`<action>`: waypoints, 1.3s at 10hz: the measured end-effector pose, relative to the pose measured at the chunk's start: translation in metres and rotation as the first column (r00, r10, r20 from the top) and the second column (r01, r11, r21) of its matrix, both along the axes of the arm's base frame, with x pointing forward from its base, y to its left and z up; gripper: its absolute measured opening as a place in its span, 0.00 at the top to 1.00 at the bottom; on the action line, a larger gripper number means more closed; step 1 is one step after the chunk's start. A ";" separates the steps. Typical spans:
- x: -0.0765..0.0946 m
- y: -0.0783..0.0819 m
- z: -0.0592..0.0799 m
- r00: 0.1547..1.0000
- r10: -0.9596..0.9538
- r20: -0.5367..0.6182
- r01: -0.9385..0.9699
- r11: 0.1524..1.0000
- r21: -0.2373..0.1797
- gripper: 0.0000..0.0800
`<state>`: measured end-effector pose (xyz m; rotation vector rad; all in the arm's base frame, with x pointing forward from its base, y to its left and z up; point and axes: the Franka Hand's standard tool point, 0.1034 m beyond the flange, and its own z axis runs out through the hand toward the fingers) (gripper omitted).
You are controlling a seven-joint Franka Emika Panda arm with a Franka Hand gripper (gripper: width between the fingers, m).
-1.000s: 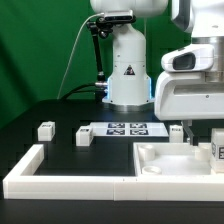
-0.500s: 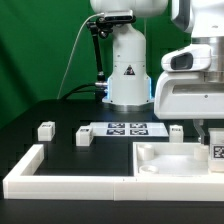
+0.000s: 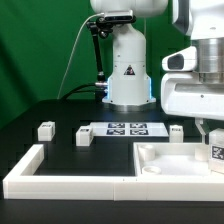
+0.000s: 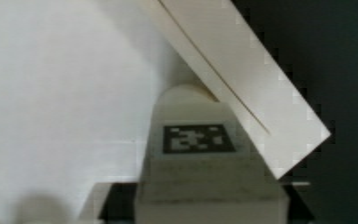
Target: Assemble one leg
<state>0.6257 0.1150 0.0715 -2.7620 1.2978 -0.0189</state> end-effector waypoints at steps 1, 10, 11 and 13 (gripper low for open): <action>0.000 -0.001 0.000 0.995 -0.101 -0.006 0.101 0.995 0.014 0.64; -0.001 -0.001 -0.002 0.570 -0.812 -0.125 0.821 0.568 0.054 0.64; -0.002 -0.001 -0.002 0.573 -0.810 -0.124 0.819 0.571 0.054 0.64; -0.004 0.000 -0.002 0.684 -0.720 -0.122 0.728 0.684 0.048 0.33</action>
Offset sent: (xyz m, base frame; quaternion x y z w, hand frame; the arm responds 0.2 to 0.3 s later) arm -0.0052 -0.0094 -0.0122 0.0048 0.0163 0.2977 0.9545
